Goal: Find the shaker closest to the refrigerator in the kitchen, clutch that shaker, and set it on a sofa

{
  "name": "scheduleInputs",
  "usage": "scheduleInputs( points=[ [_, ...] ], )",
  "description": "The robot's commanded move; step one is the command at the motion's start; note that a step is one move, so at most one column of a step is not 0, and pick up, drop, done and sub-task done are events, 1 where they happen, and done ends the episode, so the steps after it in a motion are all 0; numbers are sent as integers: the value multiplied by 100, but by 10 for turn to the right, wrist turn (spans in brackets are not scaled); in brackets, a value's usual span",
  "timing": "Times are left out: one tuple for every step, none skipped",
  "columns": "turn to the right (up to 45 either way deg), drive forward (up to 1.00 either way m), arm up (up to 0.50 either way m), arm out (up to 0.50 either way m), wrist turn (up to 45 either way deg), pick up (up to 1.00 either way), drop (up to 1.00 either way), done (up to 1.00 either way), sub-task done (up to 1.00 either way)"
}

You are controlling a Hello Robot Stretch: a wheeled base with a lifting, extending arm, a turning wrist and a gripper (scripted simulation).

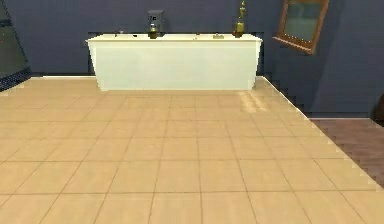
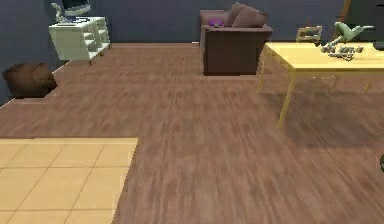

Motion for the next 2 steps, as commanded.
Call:
scheduleInputs(
  points=[
    [0, 100, 0, 0, 0, 0, 0, 0, 0],
    [30, 0, 0, 0, 0, 0, 0, 0, 0]
  ],
)
